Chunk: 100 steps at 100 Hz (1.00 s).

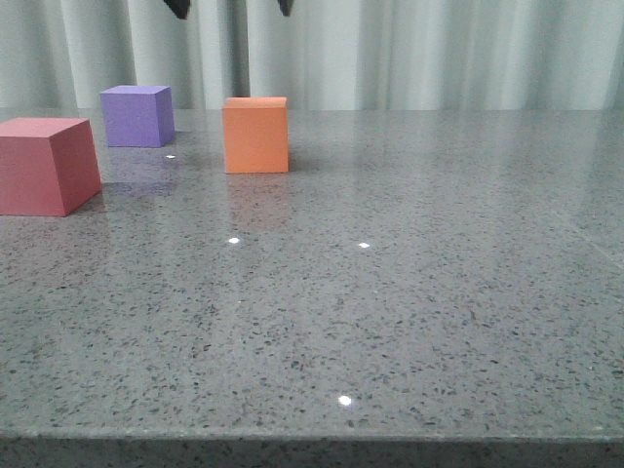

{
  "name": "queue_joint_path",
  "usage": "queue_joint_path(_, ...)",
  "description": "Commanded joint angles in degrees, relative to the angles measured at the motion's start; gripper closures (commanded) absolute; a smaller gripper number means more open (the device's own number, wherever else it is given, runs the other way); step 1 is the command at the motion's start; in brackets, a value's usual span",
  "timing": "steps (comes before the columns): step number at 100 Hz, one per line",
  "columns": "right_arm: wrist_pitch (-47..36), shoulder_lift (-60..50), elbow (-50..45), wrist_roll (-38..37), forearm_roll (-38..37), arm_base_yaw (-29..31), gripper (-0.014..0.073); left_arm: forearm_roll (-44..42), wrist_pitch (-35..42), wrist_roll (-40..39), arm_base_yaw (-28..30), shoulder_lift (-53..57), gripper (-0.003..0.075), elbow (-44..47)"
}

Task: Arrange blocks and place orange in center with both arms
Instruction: 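Lower the left gripper over the orange cube and close it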

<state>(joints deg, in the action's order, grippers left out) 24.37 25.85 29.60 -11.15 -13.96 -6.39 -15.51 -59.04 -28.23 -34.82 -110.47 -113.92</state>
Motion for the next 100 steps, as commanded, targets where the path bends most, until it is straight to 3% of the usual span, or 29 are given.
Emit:
queue_joint_path(1,-4.6,0.2,1.4,0.1,-1.2,0.4,0.0704,-1.2,1.7,-0.9,-0.8,0.8,0.0081,-4.2)
queue_joint_path(89,-4.6,0.2,1.4,0.1,-1.2,0.4,0.0704,-2.7,-0.2,-2.7,-0.7,-10.0,0.0082,-4.8)
queue_joint_path(100,-4.6,0.2,1.4,0.1,-1.2,0.4,0.0704,-2.4,-0.6,-2.7,-0.7,-10.7,0.0127,-4.8)
